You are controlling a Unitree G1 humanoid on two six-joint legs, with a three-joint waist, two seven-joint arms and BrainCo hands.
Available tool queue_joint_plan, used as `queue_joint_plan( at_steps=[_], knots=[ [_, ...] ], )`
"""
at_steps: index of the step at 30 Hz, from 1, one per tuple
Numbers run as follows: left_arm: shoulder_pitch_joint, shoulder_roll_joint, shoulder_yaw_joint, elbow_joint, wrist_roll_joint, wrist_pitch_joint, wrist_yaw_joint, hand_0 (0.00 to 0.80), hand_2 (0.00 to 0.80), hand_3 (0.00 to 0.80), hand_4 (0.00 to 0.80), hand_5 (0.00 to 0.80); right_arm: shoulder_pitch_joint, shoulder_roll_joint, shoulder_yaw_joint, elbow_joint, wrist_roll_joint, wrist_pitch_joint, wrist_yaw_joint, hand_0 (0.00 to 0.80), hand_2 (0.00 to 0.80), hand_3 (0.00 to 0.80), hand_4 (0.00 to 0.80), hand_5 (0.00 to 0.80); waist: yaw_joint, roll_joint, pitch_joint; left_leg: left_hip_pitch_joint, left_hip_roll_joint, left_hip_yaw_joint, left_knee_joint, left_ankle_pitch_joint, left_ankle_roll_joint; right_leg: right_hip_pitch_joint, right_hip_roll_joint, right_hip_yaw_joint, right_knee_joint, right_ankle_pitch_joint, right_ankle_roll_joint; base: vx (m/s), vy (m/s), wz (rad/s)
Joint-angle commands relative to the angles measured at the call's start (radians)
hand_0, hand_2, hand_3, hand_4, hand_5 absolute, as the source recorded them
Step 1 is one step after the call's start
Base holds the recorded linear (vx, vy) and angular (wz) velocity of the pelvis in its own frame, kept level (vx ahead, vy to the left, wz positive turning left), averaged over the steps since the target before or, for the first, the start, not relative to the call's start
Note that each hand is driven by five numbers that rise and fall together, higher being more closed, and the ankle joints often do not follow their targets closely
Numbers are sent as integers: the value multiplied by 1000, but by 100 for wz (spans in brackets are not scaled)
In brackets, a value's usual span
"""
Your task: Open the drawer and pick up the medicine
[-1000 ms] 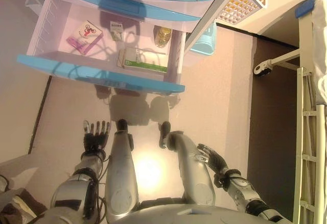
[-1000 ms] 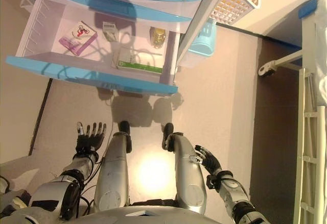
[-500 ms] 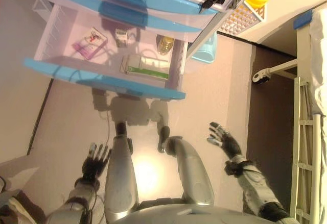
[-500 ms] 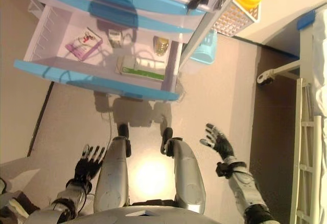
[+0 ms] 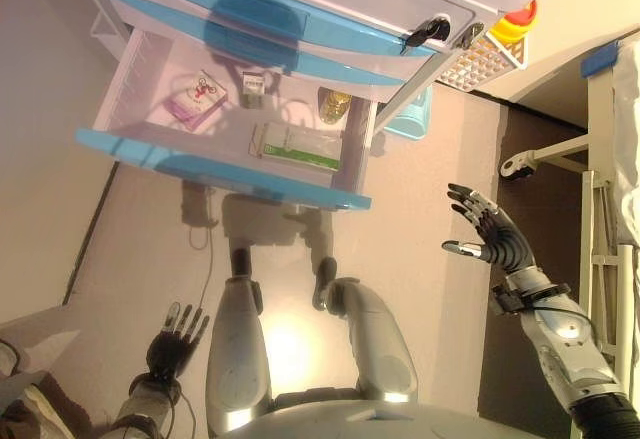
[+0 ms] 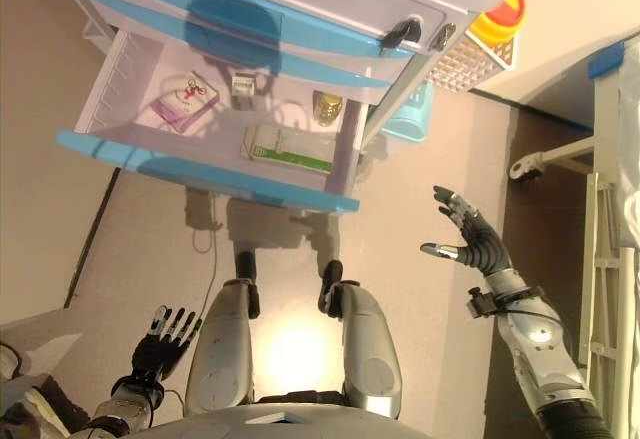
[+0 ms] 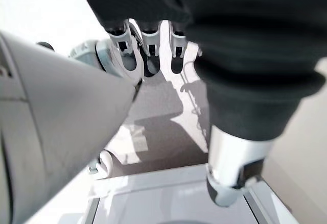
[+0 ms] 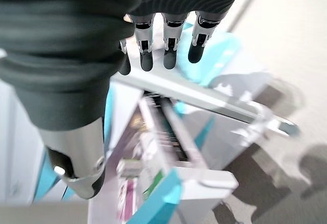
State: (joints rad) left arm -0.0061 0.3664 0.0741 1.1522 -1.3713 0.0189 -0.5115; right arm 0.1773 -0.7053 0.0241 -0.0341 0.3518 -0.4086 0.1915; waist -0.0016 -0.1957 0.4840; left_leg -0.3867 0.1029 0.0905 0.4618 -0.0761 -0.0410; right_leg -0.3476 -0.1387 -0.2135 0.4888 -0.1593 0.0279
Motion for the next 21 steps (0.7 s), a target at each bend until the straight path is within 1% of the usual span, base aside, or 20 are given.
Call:
queue_joint_plan(
  at_steps=[1,3,8,12,17,21],
  knots=[
    [72,-11,-24,-42,47,-7,-9,0,0,0,0,0,5,-72,-52,-98,-38,-5,17,0,0,0,0,0,8,17,-49,62,-52,47,-54,-65,57,3,2,-32,10,126,96,11,-16,7],
    [78,-8,-27,-43,57,-9,-9,0,0,0,0,0,-12,-114,-63,-147,-59,10,37,0,0,0,0,0,14,16,-48,75,-51,44,-69,-61,56,16,1,-35,0,128,98,10,-10,11],
    [84,-7,-37,-53,64,-14,-3,0,0,0,0,0,-79,-201,-87,-245,-89,72,58,0,0,0,0,0,28,18,-47,95,-51,40,-85,-59,54,37,-3,-40,-13,129,99,8,2,4],
    [88,-7,-42,-63,69,-17,19,0,0,0,0,0,-137,-250,-97,-281,-91,98,61,0,0,0,0,0,42,17,-46,106,-54,35,-90,-61,55,58,-3,-45,-28,125,95,3,1,1],
    [90,-7,-43,-67,96,-22,49,0,0,0,0,0,-233,-287,-76,-309,-112,124,87,0,0,0,0,0,66,15,-48,118,-60,27,-101,-61,55,81,-2,-50,-49,126,93,17,-3,5],
    [101,-10,-43,-73,104,-22,61,0,0,0,0,0,-303,-329,-63,-330,-90,140,129,0,0,0,0,0,85,16,-49,131,-66,19,-113,-59,54,104,-3,-55,-72,122,90,11,13,9]
  ],
)
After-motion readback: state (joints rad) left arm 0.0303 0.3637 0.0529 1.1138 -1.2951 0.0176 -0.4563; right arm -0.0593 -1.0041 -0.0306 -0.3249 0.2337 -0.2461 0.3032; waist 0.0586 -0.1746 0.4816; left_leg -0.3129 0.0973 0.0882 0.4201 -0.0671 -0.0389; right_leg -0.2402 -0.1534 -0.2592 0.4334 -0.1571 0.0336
